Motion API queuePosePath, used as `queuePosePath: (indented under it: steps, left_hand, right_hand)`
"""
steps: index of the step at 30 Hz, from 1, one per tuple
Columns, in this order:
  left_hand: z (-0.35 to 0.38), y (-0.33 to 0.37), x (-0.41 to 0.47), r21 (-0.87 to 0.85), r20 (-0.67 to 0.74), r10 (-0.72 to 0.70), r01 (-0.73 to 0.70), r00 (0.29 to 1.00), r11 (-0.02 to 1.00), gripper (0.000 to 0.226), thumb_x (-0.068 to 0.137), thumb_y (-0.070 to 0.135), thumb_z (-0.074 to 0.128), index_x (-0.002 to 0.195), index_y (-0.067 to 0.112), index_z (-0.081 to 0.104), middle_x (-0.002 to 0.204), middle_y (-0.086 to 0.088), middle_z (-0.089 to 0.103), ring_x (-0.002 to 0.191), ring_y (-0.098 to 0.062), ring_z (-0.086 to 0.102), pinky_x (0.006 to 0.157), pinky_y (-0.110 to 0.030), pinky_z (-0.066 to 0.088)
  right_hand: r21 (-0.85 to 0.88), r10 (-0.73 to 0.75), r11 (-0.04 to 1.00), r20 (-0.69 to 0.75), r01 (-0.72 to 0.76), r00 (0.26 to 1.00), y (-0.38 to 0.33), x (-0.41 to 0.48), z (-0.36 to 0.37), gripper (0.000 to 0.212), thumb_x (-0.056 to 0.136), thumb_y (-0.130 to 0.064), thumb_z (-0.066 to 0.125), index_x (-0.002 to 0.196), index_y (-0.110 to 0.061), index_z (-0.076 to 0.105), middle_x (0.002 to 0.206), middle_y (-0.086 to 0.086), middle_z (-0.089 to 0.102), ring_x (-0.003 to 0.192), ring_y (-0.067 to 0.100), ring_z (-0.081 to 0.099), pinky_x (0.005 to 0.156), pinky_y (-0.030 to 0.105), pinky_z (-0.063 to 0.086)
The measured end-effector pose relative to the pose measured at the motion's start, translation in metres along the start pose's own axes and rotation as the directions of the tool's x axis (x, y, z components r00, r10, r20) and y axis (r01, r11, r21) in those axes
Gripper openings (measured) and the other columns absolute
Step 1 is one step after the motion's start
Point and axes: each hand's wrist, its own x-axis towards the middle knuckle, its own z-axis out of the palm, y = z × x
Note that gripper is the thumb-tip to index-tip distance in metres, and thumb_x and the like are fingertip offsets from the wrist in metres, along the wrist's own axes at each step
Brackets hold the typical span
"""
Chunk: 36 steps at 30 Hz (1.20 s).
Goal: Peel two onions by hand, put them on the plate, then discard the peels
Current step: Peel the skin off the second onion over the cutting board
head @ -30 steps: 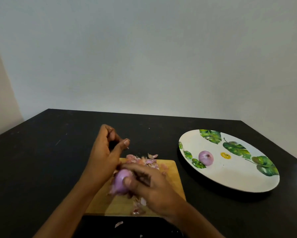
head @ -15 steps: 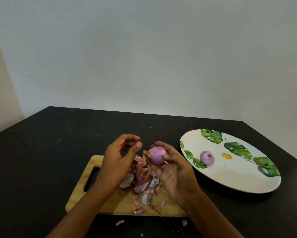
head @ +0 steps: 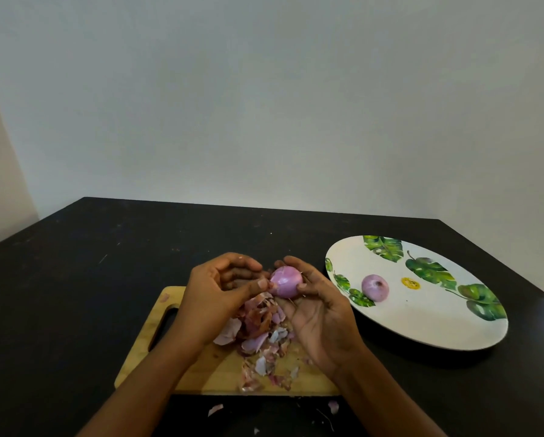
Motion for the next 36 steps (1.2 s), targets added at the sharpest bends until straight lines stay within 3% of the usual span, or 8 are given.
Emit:
queuePosePath:
  steps: [8,11,15,20,28,32,36]
  left_hand:
    - [-0.003,-0.002,0.001,-0.103,-0.029,-0.064,0.060,0.998,0.993,0.021,0.059,0.013,0.072,0.077,0.006,0.064,0.072,-0.003,0.071,0.071,-0.014,0.068,0.063,-0.020,0.055]
    - [-0.003,-0.003,0.001,-0.122,-0.047,-0.074,0.068,0.996,0.990,0.023,0.059,0.016,0.070,0.077,0.005,0.063,0.071,-0.002,0.070,0.070,-0.013,0.067,0.064,-0.020,0.056]
    - [-0.001,-0.006,0.001,-0.177,-0.040,-0.113,0.104,0.993,0.979,0.014,0.068,0.004,0.069,0.079,0.001,0.060,0.067,-0.001,0.067,0.068,-0.010,0.066,0.063,-0.019,0.055]
    - [0.001,-0.005,0.001,-0.310,-0.032,-0.165,0.148,0.986,0.939,0.022,0.061,0.009,0.066,0.079,0.001,0.057,0.064,-0.001,0.066,0.065,-0.009,0.065,0.061,-0.018,0.053]
    - [0.000,-0.004,0.002,-0.377,-0.045,-0.214,0.182,0.976,0.908,0.018,0.062,0.008,0.065,0.078,0.003,0.060,0.065,-0.003,0.068,0.065,-0.011,0.067,0.058,-0.019,0.053]
    - [0.002,0.001,0.000,-0.452,-0.081,-0.177,0.122,0.981,0.883,0.021,0.065,0.016,0.065,0.083,0.007,0.064,0.071,-0.003,0.071,0.069,-0.013,0.068,0.059,-0.020,0.054]
    - [0.008,0.004,-0.004,-0.278,-0.131,-0.054,0.016,0.990,0.960,0.038,0.058,0.011,0.072,0.094,0.008,0.063,0.080,-0.005,0.073,0.078,-0.016,0.070,0.065,-0.019,0.054]
  right_hand:
    - [0.040,0.086,0.995,0.015,-0.087,0.996,0.005,0.003,-0.005,0.042,0.079,-0.005,0.056,0.120,0.006,0.058,0.123,0.031,0.059,0.107,0.036,0.065,0.084,0.037,0.058]
    - [0.030,0.105,0.994,0.019,-0.106,0.994,0.006,0.001,-0.005,0.042,0.082,-0.008,0.053,0.121,0.007,0.057,0.123,0.032,0.059,0.107,0.037,0.064,0.085,0.037,0.058]
    - [0.018,0.104,0.994,0.022,-0.104,0.994,0.005,0.001,-0.005,0.042,0.082,-0.007,0.058,0.121,0.007,0.058,0.123,0.032,0.059,0.109,0.037,0.064,0.086,0.038,0.057]
    - [-0.013,0.114,0.993,0.040,-0.114,0.993,0.005,-0.001,-0.005,0.041,0.082,-0.009,0.051,0.120,0.006,0.058,0.119,0.030,0.062,0.108,0.036,0.065,0.088,0.038,0.057]
    - [-0.039,0.101,0.994,0.040,-0.099,0.994,0.007,0.000,-0.002,0.039,0.082,-0.009,0.054,0.118,0.004,0.059,0.116,0.028,0.065,0.107,0.035,0.066,0.085,0.036,0.058]
    - [-0.009,0.055,0.998,0.035,-0.055,0.998,0.007,0.002,0.002,0.040,0.082,-0.015,0.055,0.116,0.005,0.057,0.110,0.025,0.069,0.099,0.032,0.070,0.080,0.034,0.059]
    - [0.007,0.054,0.999,0.020,-0.054,0.998,0.007,0.001,0.001,0.049,0.078,-0.021,0.064,0.117,0.007,0.057,0.111,0.025,0.068,0.100,0.032,0.070,0.078,0.035,0.060]
